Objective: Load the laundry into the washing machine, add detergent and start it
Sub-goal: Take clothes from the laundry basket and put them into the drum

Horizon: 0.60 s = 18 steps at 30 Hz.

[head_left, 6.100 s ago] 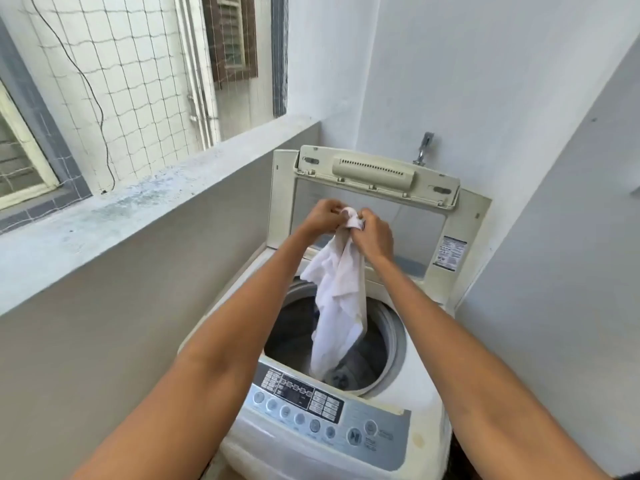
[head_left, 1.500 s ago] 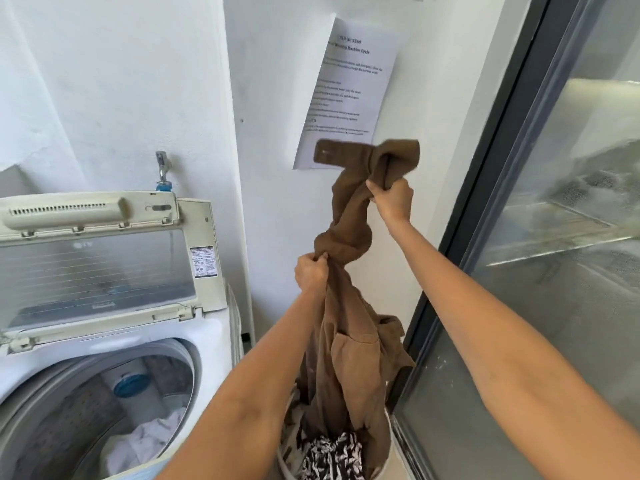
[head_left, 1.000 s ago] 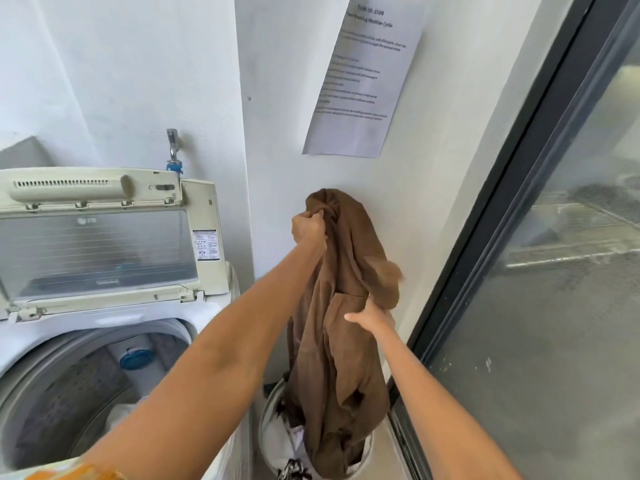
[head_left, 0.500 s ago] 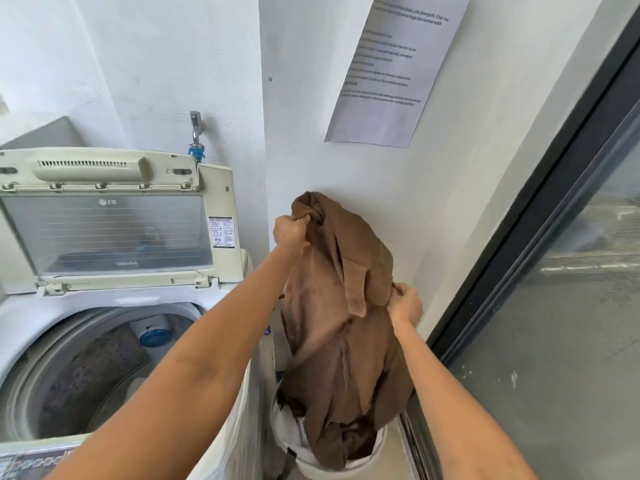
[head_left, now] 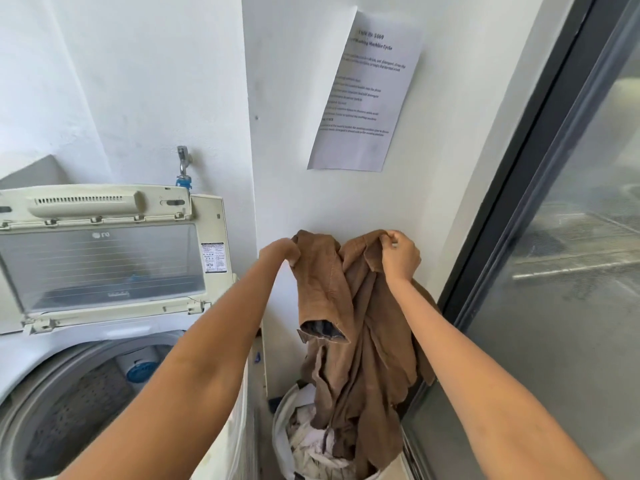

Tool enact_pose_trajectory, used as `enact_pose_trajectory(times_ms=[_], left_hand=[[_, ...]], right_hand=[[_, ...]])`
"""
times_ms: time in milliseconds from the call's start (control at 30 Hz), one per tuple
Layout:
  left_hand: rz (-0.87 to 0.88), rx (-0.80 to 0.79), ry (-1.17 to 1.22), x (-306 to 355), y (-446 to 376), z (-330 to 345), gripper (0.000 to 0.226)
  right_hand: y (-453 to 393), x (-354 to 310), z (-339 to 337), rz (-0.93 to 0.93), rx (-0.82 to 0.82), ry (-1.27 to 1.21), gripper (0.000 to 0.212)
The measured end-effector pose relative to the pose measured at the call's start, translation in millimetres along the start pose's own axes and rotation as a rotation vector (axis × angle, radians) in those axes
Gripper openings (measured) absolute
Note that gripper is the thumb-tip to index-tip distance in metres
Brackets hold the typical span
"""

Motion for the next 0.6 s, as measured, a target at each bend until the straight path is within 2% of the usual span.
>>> enact_pose_trajectory(times_ms=[67,100,133,200,233,267,300,400,433,500,600], left_hand=[[0.041,0.207,-0.062,21,10,-25,0.046],[0.102,0.319,-0.014,35,22,-36,0.051],[0.222,0.348,0.041,52,33,-42,0.055],[0.542,0.122,0.149,89,56,-36,0.062],[0.621,-0.028,0.188,100,66,-26,0.069],[0.647,-0.110,0.206,106,72,-16,0.078],[0.671,-0.077,0.187,108,74,-9,0.087],[0.808,0.331,-0.008,101,79,-1,0.105],[0.904,0.414,-0.065,96,81,2,0.103],[1.073,0.482,-0.229,86,81,10,0.092],[1.198,0.691,-0.438,82,81,28,0.049]], right_hand=[[-4,-15,-11,-0.028,0.003,0.048,0.019],[-5,-23,-15,-0.058,-0.004,0.075,0.019],[-7,-31,-18,-0.086,-0.013,0.095,0.020],[-10,-46,-23,-0.125,-0.027,0.122,0.021],[-11,-53,-26,-0.135,-0.027,0.134,0.021],[-12,-59,-28,-0.144,-0.031,0.145,0.022],[-14,-64,-30,-0.151,-0.038,0.155,0.022],[-23,-70,-38,-0.148,-0.059,0.198,0.023],[-26,-68,-42,-0.140,-0.064,0.211,0.023],[-32,-62,-46,-0.133,-0.097,0.218,0.022],[-28,-59,-40,-0.184,-0.185,0.203,0.021]])
Point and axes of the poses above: each hand's wrist, its own y-axis away from the middle knuckle, its own z-axis out of the palm, x = y × z, the point moved 4 cm from there along -y, towards the middle knuckle, and after that the axes turned 7 degrees about y, right-handed, at the moved point
